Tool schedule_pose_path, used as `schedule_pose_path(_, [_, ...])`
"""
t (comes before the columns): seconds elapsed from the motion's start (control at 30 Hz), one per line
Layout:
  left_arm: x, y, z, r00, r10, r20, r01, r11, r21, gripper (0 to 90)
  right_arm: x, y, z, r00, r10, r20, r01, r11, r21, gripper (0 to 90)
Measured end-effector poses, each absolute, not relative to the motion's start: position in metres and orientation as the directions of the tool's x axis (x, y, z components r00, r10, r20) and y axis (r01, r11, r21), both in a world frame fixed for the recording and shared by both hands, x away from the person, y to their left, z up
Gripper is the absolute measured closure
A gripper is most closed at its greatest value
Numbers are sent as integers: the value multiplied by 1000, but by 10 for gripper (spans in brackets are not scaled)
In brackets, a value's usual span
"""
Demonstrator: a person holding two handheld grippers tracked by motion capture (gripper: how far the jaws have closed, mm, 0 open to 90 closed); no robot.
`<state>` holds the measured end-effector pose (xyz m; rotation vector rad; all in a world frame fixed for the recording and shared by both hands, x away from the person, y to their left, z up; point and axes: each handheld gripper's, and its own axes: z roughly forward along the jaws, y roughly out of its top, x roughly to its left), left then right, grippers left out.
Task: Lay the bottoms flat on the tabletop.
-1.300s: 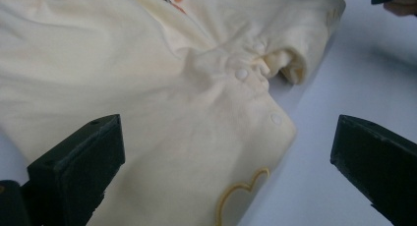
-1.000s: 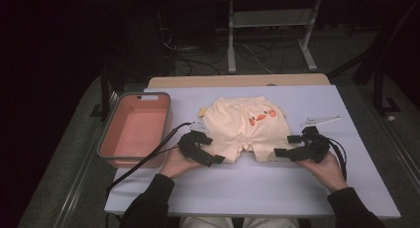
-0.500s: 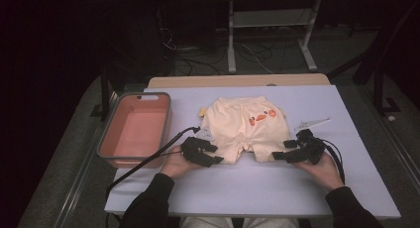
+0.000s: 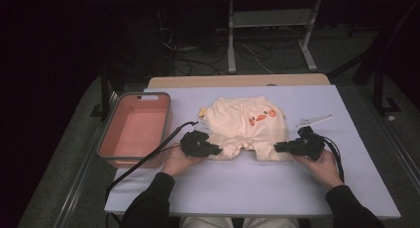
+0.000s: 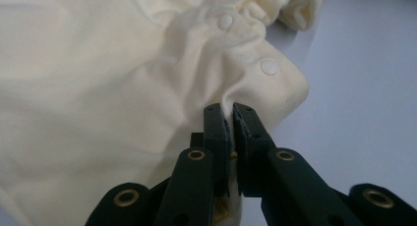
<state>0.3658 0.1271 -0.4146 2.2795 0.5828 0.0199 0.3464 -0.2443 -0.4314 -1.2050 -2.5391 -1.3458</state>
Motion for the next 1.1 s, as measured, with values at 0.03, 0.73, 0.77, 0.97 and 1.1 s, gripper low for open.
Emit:
schedule_pose_path(0.03, [368,129,-410,889,425,-168,413,-588,696,851,347,-244,-430,-704,617,352,638,331,695,833])
schedule_pose_path(0.73, [444,126,-378,747,638,-185,565,-464,682,851,411,-236,-387,-692,658,299,604,301,738,837])
schedule_pose_path(0.77, [448,125,-380,734,652,-189,578,-455,677,851,414,-236,-387,-687,663,297,606,297,738,837])
schedule_pose_path(0.97, [465,127,-392,690,695,-201,615,-418,668,850,439,-235,-399,-654,698,290,624,281,729,837])
schedule_pose_path(1.1, [473,126,-399,677,707,-202,625,-408,666,848,454,-235,-408,-623,727,289,647,270,713,837])
